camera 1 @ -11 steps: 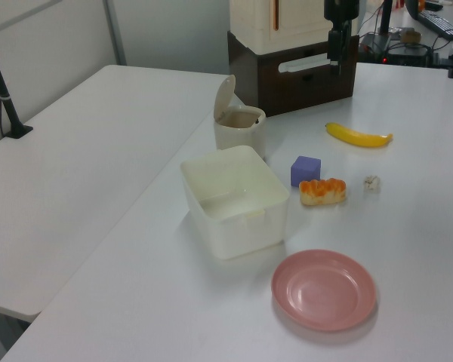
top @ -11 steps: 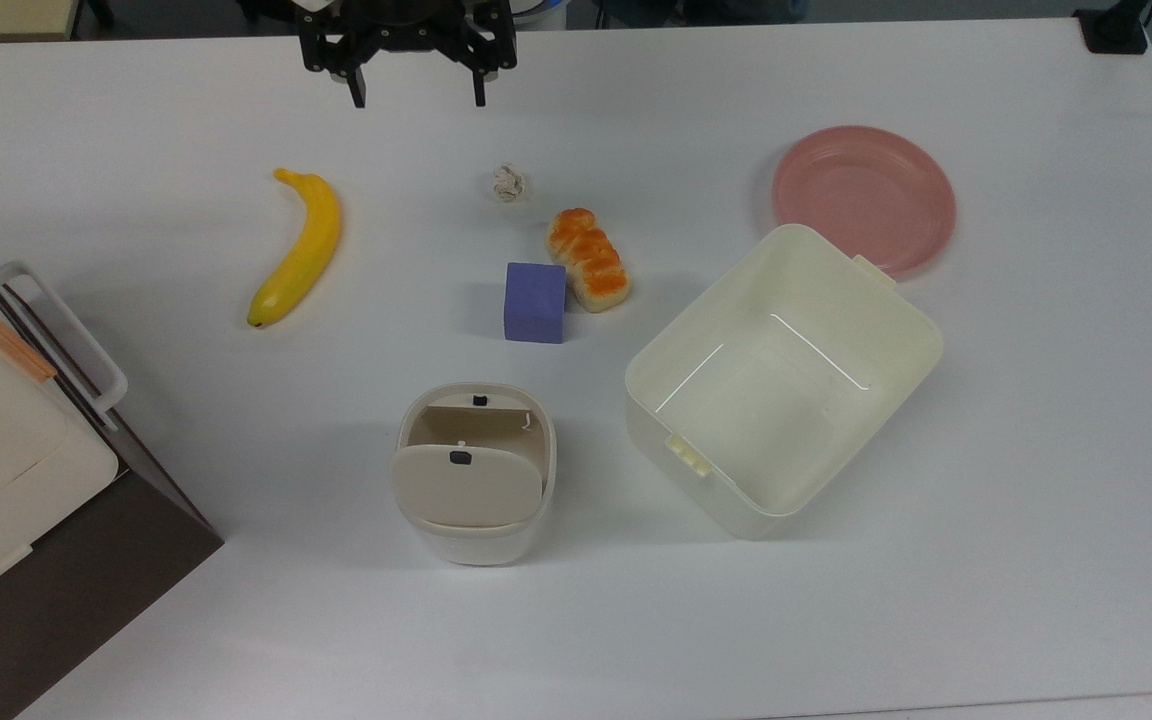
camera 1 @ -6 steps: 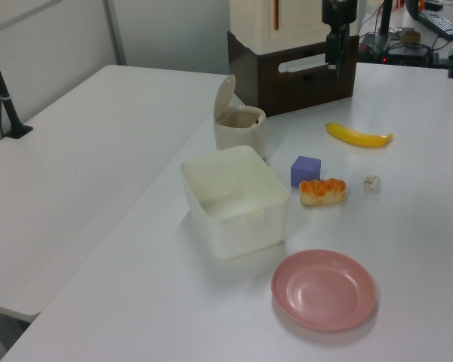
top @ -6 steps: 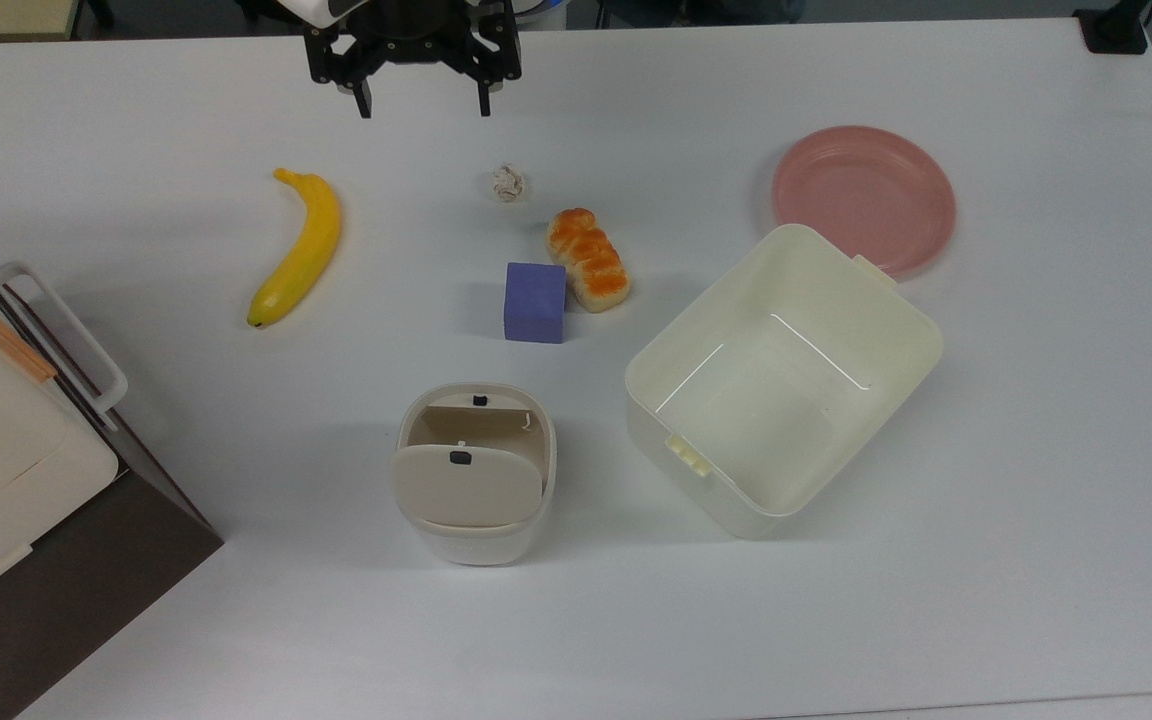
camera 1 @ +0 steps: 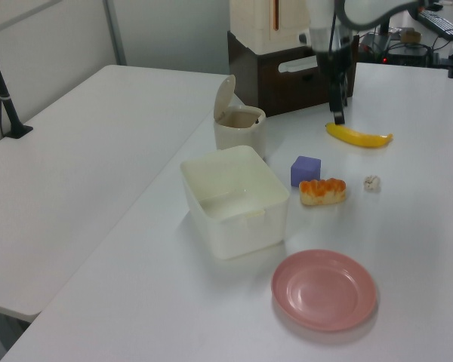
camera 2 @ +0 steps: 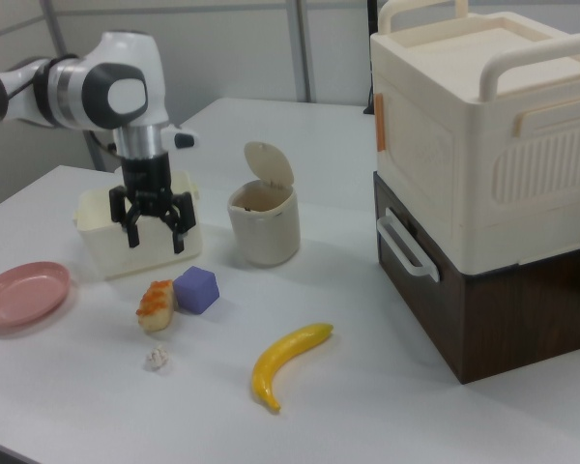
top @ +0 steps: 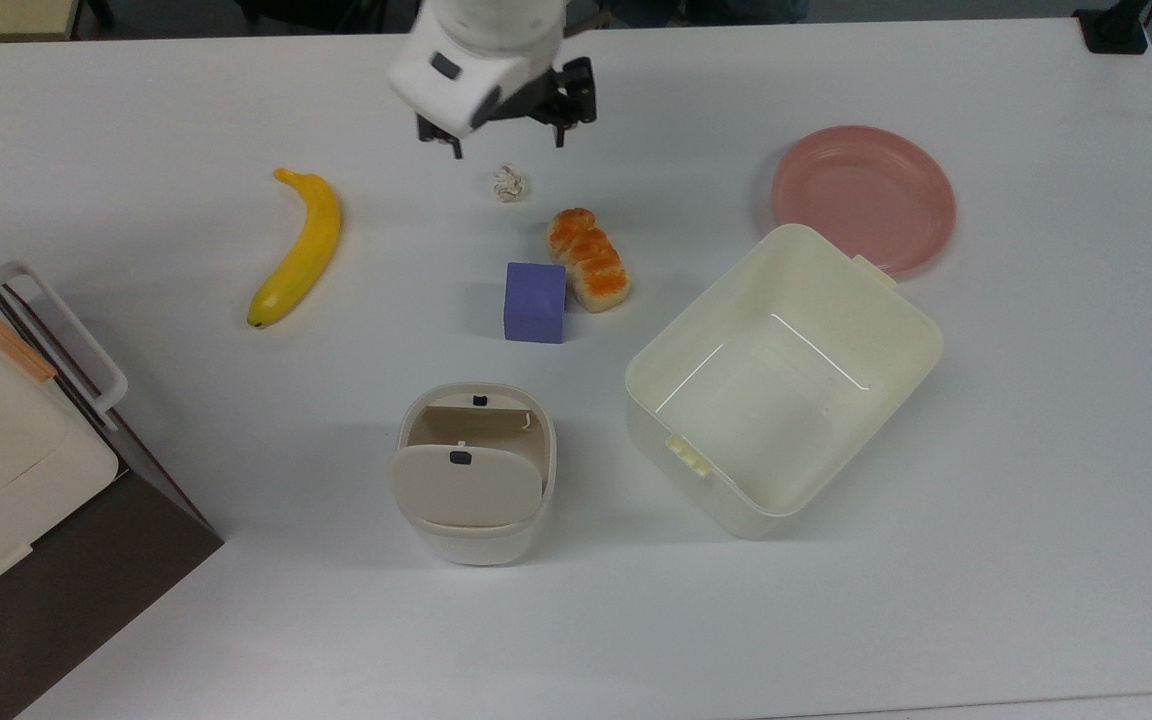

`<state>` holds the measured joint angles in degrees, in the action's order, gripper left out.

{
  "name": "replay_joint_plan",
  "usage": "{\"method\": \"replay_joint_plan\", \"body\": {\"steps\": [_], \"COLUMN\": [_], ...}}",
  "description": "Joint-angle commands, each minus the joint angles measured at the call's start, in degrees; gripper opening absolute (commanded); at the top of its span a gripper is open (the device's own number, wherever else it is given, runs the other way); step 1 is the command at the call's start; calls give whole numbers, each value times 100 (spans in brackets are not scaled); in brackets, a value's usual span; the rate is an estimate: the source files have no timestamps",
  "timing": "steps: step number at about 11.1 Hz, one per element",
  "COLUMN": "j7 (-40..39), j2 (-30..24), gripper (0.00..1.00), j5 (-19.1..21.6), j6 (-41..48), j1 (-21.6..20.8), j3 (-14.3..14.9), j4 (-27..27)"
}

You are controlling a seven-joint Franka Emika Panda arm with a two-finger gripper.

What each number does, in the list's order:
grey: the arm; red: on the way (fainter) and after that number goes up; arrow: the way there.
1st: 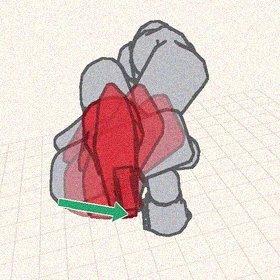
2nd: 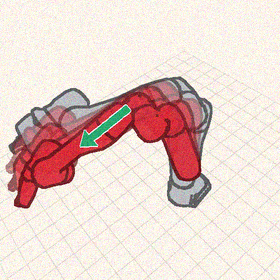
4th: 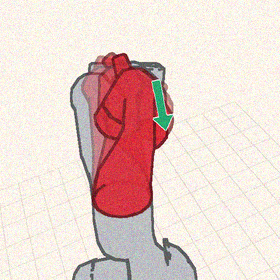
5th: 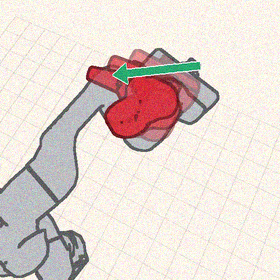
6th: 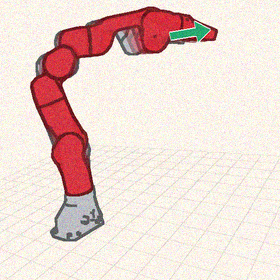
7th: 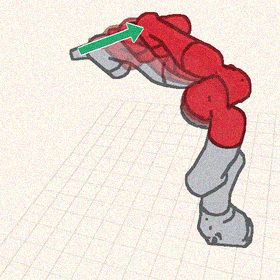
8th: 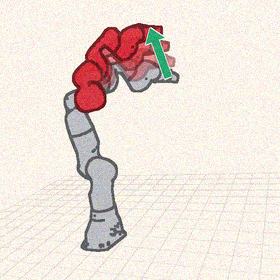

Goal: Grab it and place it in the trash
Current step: 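Lower the open gripper onto the small white crumpled paper scrap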

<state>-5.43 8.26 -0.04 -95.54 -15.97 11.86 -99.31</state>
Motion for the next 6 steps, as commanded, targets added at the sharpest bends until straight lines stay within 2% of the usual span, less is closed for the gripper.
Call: {"method": "replay_joint_plan", "body": {"steps": [1,3,6], "j7": [-107,-108,-125], "j2": [-184,-228,-202], "gripper": [96,95,89], "j5": [-57,-364,-576], "j6": [-368,-1226,-1714], "j1": [-108,-161,-152], "j3": [88,19,-79], "j4": [-719,-1579,-2091]}}
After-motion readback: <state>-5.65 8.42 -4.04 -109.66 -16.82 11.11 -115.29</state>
